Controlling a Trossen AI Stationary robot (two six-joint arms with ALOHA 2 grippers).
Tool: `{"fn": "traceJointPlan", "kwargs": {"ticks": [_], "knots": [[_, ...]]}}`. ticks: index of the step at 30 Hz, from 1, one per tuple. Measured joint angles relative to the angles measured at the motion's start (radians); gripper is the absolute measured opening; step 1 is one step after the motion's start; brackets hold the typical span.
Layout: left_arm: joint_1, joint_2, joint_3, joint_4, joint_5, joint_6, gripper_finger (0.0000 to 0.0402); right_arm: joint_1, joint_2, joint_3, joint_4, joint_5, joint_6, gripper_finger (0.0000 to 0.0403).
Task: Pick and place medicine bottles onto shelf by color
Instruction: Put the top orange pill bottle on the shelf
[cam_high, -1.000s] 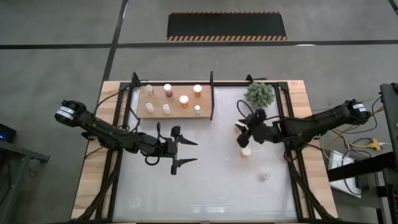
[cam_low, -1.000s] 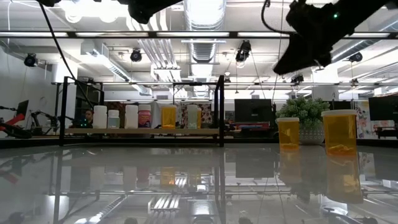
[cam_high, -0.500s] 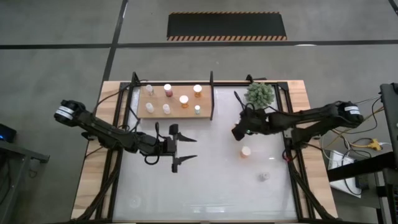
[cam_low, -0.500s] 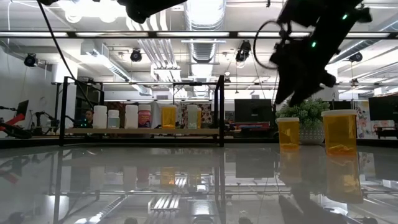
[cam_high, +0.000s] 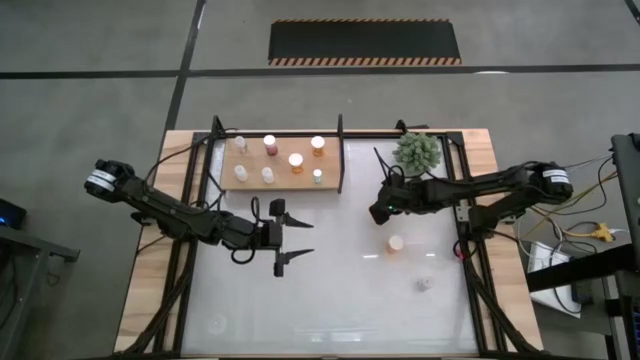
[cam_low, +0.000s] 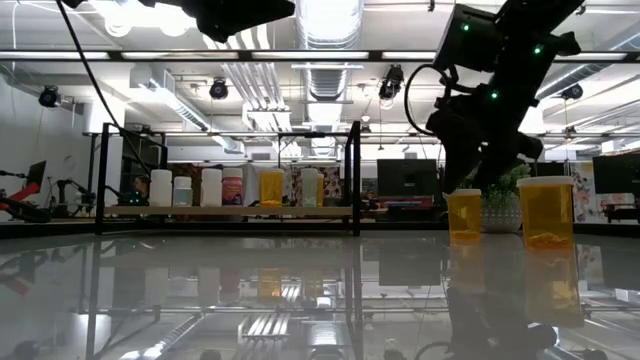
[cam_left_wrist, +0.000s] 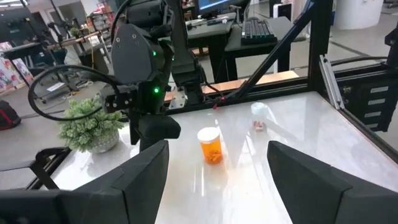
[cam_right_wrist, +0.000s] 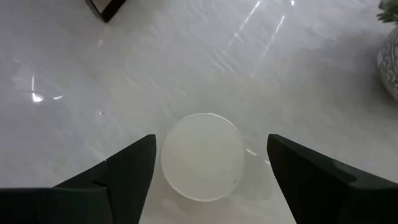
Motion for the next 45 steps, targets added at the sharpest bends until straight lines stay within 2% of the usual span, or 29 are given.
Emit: {"fn": "traceJointPlan", "kwargs": {"ticks": [8, 13, 17, 23, 28, 35, 39, 45], "knots": [[0.000, 0.000, -0.005, 0.004, -0.002, 0.031, 0.0256, 0.000, 0.018, -0.003, 0.041, 0.001, 0.008, 0.0259], [0.000, -0.002, -0.010, 0.004, -0.054, 0.041, 0.0256, 0.000, 0.056, -0.004, 0.051, -0.003, 0.040, 0.0225], [0.000, -0.002, -0.011, 0.002, -0.056, 0.040, 0.0256, 0.000, 0.096, -0.002, 0.060, 0.005, 0.046, 0.0202], [-0.001, -0.015, -0.013, -0.023, -0.062, 0.037, 0.0256, 0.006, 0.086, 0.002, 0.056, -0.014, 0.044, 0.0199], [-0.002, -0.073, -0.013, -0.097, -0.114, 0.004, 0.0256, 0.042, 0.024, 0.029, 0.042, -0.087, -0.086, 0.0200], [-0.021, -0.203, -0.099, -0.117, -0.120, -0.008, 0.0256, 0.124, -0.030, 0.108, 0.038, -0.317, -0.269, 0.0197], [-0.023, -0.256, -0.161, -0.031, -0.120, -0.001, 0.0256, 0.179, -0.016, 0.206, 0.019, -0.334, -0.325, 0.0197], [-0.022, -0.324, -0.200, 0.027, -0.124, 0.053, 0.0256, 0.201, 0.082, 0.420, 0.008, -0.309, -0.473, 0.0198]]}}
